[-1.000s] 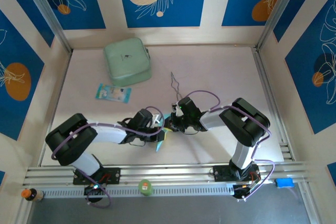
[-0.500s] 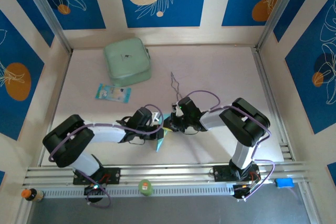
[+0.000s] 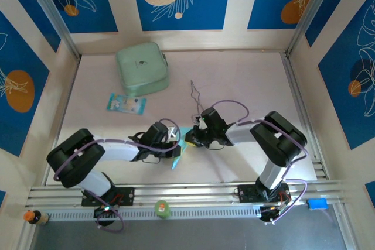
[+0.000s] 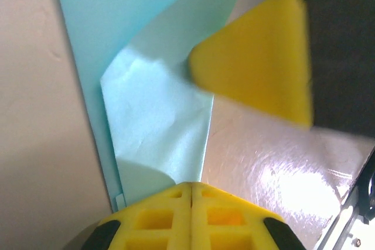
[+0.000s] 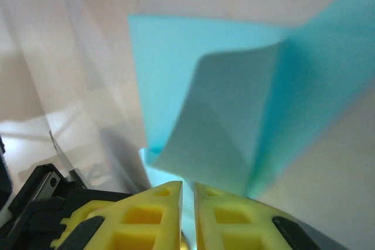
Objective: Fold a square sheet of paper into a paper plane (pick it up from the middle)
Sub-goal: Perform the fifth fold on the wing at the bottom-center of the table.
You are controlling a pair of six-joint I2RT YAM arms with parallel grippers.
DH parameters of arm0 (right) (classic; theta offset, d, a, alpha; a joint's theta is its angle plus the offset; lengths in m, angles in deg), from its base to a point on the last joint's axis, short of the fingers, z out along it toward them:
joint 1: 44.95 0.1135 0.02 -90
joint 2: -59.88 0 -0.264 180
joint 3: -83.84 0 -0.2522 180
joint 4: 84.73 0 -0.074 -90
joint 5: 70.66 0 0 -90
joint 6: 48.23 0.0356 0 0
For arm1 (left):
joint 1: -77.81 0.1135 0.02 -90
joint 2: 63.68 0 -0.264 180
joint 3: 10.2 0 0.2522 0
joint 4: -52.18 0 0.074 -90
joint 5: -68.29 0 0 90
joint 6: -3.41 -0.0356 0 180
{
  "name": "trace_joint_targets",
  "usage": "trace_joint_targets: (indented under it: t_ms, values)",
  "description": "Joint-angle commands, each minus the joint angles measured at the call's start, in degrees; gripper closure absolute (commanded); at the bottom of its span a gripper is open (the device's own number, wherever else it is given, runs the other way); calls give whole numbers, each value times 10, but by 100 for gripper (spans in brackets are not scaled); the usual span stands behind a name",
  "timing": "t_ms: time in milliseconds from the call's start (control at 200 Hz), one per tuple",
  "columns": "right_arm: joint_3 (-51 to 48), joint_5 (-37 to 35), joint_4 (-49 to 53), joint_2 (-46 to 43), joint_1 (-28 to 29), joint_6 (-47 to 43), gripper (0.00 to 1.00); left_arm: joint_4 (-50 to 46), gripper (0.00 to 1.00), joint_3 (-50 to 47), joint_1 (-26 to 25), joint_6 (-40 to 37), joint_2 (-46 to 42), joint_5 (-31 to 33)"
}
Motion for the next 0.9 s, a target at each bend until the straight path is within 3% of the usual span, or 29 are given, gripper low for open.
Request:
trace_joint_targets:
  t_ms: [0,170,505,640,895]
  values:
    - [-5,-37,66,-52,-13,-41,85,-65,100,-32,5,-3,7,6]
    - [-6,-23,52,-71,3,-72,84,-58,100,-28,5,-4,15,0]
    - [59,-44,69,18,68,-71,86,-56,100,-25,5,-1,19,1]
    - [61,-94,124,36,55,-52,88,-55,100,-31,5,2,18,1]
    - [37,-54,80,37,6,-47,88,-44,100,-49,5,0,28,-11]
